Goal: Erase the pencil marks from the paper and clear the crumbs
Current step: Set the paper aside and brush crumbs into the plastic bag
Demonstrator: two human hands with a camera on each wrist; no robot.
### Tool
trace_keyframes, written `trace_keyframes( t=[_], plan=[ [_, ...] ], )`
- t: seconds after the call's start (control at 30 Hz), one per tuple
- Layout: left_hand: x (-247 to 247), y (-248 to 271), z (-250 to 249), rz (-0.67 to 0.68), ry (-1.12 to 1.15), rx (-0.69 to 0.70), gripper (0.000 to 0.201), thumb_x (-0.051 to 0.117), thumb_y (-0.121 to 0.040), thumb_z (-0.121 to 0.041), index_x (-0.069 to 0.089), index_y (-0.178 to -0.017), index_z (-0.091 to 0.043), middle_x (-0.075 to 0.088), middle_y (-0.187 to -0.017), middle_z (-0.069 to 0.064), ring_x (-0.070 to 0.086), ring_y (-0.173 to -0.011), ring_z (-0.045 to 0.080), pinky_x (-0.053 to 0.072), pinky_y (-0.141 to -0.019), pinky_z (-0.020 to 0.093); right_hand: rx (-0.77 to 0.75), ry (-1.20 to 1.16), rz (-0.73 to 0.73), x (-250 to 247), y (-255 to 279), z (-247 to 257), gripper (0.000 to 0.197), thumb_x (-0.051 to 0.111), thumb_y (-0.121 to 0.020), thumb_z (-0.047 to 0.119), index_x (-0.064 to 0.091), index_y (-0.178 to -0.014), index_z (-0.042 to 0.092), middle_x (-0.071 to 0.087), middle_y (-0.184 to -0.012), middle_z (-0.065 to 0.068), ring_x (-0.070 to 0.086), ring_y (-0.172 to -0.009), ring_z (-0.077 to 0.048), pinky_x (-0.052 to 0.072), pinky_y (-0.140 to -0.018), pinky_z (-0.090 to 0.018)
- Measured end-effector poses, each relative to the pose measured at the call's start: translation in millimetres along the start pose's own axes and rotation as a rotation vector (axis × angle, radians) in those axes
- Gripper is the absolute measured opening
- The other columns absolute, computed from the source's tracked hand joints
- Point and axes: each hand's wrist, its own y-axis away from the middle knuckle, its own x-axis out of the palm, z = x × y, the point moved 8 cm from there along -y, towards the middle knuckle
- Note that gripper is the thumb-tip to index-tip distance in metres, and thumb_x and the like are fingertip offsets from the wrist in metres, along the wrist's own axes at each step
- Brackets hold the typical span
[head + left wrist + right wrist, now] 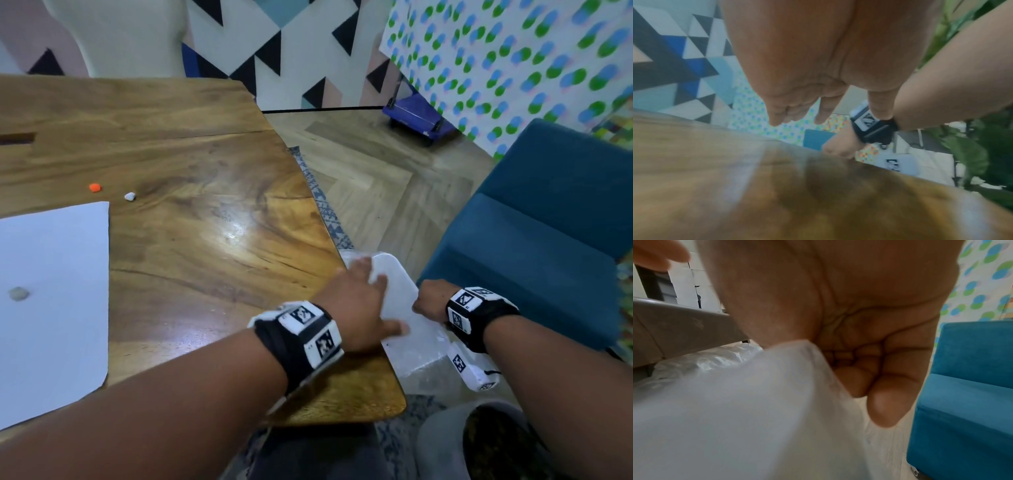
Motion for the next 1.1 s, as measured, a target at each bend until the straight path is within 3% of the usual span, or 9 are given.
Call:
trace_keyframes(
  t=[0.13,0.27,0.33,0.47,0.6,0.73,0.87,0.93,1.1],
  plan=[
    [-10,-5,54,0.029,-0.036,-0.210,0.100,0.051,-0.091,-0.071,0.017,-0.161,-0.008,0.000,-0.169,0.021,0.003,-0.156,0.037,0.018,-0.124,0.052,0.035,-0.012,-0.004,0,2,-7,0.016,0.054,-0.090,0.020,0.061,-0.086,0.007,0.060,-0.087,-0.009,0.058,-0.075,-0.025,0.034,-0.045,-0.021],
    [0,9,14,0.121,-0.017,0.120,0.088,0.053,-0.094,-0.066,0.025,-0.161,-0.017,0.014,-0.170,0.011,0.018,-0.155,0.026,0.027,-0.120,0.040,0.060,-0.033,0.001,0,0,-10,0.022,0.054,-0.088,0.021,0.052,-0.068,0.011,0.057,-0.076,-0.005,0.057,-0.072,-0.025,0.035,-0.045,-0.023],
    [-11,8,19,0.052,0.009,0.130,0.084,0.053,-0.096,-0.063,0.026,-0.161,-0.018,0.014,-0.170,0.008,0.020,-0.154,0.025,0.027,-0.121,0.039,0.060,-0.024,0.005,-1,0,-9,0.027,0.054,-0.089,0.022,0.048,-0.064,0.014,0.057,-0.078,-0.006,0.058,-0.073,-0.025,0.035,-0.046,-0.022],
    [-40,-5,108,-0.145,-0.078,-0.307,0.089,0.046,-0.094,-0.070,0.022,-0.160,-0.016,0.005,-0.170,0.016,0.007,-0.156,0.036,0.017,-0.123,0.058,0.068,-0.008,0.011,-3,3,-6,0.022,0.054,-0.089,0.021,0.052,-0.069,0.011,0.060,-0.083,-0.008,0.058,-0.073,-0.026,0.035,-0.046,-0.024],
    [-38,-6,162,-0.060,-0.028,-0.588,0.106,0.045,-0.084,-0.083,0.016,-0.161,-0.016,-0.002,-0.170,0.018,0.001,-0.156,0.040,0.016,-0.120,0.065,0.084,-0.026,0.026,0,1,-4,0.026,0.055,-0.088,0.020,0.049,-0.063,0.012,0.053,-0.067,-0.003,0.052,-0.059,-0.019,0.033,-0.045,-0.025],
    [-14,-11,113,0.023,-0.060,-0.475,0.115,0.043,-0.080,-0.089,0.006,-0.163,-0.019,-0.012,-0.169,0.020,-0.008,-0.154,0.045,0.007,-0.119,0.070,0.065,-0.007,0.016,-5,0,3,0.027,0.054,-0.089,0.019,0.048,-0.063,0.011,0.056,-0.074,-0.006,0.055,-0.068,-0.024,0.033,-0.045,-0.024],
    [14,-8,19,0.163,-0.169,0.080,0.090,0.039,-0.088,-0.084,0.025,-0.161,-0.033,-0.002,-0.171,0.013,-0.004,-0.157,0.034,0.004,-0.120,0.066,0.000,0.093,0.027,-10,1,15,0.024,0.052,-0.093,0.021,0.067,-0.093,0.002,0.065,-0.098,-0.013,0.060,-0.085,-0.027,0.038,-0.054,-0.024],
    [12,-4,7,0.153,-0.173,0.195,0.083,0.040,-0.090,-0.080,0.027,-0.159,-0.035,0.002,-0.172,0.008,-0.002,-0.157,0.030,0.004,-0.122,0.062,-0.010,0.082,0.021,-11,-1,17,0.026,0.053,-0.093,0.022,0.068,-0.102,0.002,0.064,-0.097,-0.011,0.060,-0.085,-0.027,0.039,-0.055,-0.024],
    [-33,-4,109,-0.094,-0.075,-0.268,0.088,0.039,-0.091,-0.078,0.023,-0.160,-0.025,0.004,-0.171,0.011,0.004,-0.156,0.037,0.011,-0.121,0.065,0.017,0.008,-0.019,-12,1,13,0.021,0.055,-0.093,0.022,0.055,-0.077,0.009,0.057,-0.080,-0.004,0.056,-0.071,-0.021,0.031,-0.046,-0.022]
  ],
)
